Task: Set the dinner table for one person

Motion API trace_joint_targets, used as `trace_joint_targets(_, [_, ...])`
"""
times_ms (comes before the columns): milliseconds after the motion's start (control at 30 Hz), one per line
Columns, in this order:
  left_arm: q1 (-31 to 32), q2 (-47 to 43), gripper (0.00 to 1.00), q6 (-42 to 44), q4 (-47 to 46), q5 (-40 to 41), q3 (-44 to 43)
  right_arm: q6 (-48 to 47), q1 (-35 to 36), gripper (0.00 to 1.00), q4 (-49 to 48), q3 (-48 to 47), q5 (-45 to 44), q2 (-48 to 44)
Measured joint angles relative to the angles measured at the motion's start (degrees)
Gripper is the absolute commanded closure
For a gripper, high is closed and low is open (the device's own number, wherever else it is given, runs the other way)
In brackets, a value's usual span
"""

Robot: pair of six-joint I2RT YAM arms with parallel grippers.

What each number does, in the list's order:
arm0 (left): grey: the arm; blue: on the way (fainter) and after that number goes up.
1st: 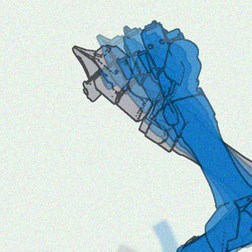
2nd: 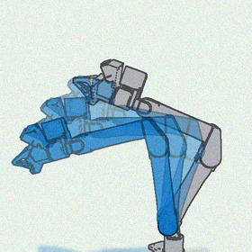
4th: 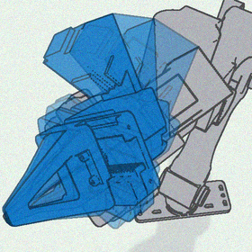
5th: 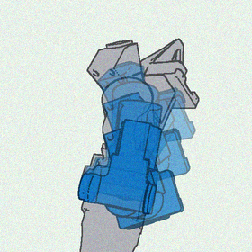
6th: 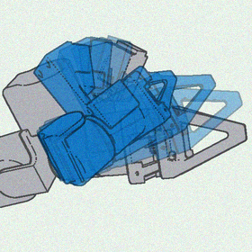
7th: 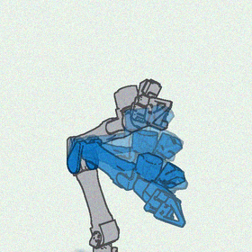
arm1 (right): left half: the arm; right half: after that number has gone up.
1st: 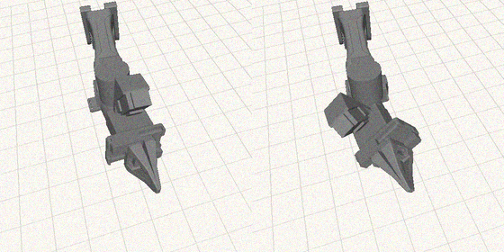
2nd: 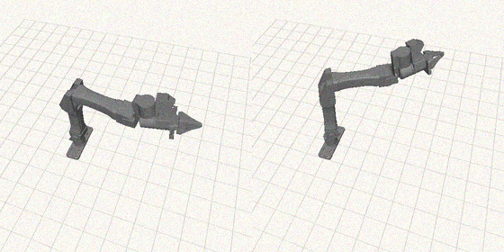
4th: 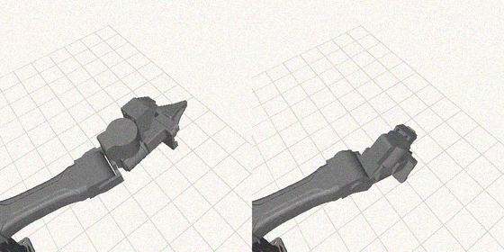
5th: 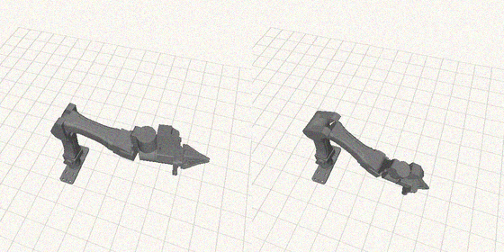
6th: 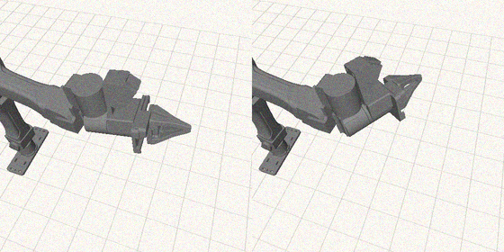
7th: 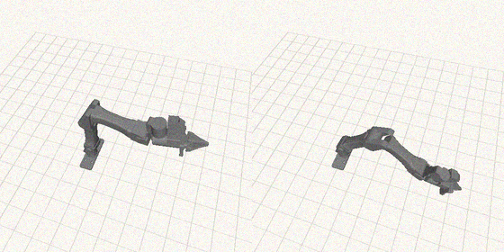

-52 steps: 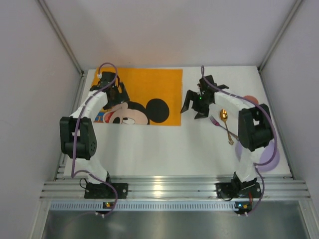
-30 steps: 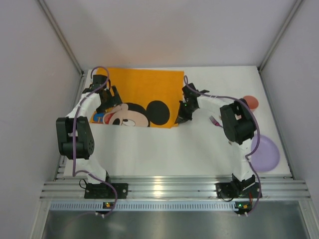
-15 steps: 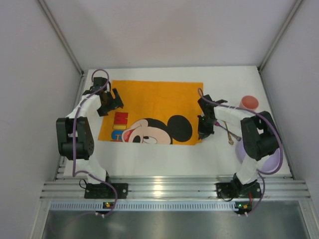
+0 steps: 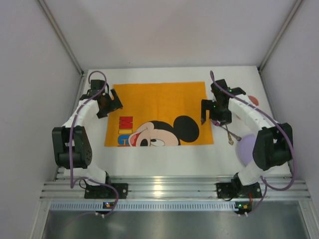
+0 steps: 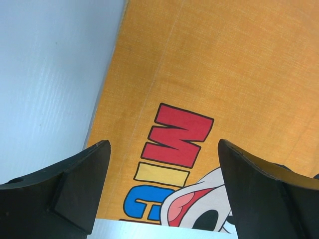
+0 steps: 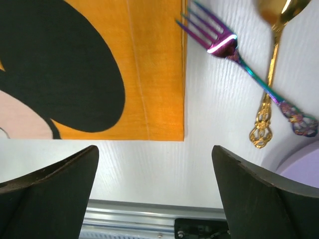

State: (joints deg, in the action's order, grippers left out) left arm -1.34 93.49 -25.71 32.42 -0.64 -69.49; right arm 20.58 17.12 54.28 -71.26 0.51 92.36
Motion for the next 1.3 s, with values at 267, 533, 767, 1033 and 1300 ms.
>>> trace_joint_targets(267, [0.0,-6.1,0.01,-1.42,-6.27,-0.94,5.99,-0.15,-0.15,0.0,4.63,-8.0,-13.77,-4.15])
trace_joint_targets(533, [0.04,-4.59,0.03,-1.6,-7.98,-6.4,6.01,-0.42,-4.94,0.08,5.7,-2.99,-13.79,-0.83])
trace_joint_targets(767, [0.04,-4.59,0.03,-0.46,-8.09,-7.28,6.75,-0.11,-12.63,0.24,1.88,-0.11,-9.51,2.75])
trace_joint_targets(1033, [0.04,-4.61,0.03,0.39,-8.02,-7.26,8.09,-0.98,-10.19,0.33,-2.43,0.37,-4.7,5.03])
trace_joint_targets(1300, [0.04,-4.61,0.04,0.39,-8.07,-7.28,8.11,-1.44,-8.31,0.37,-5.25,2.89,-4.33,7.26])
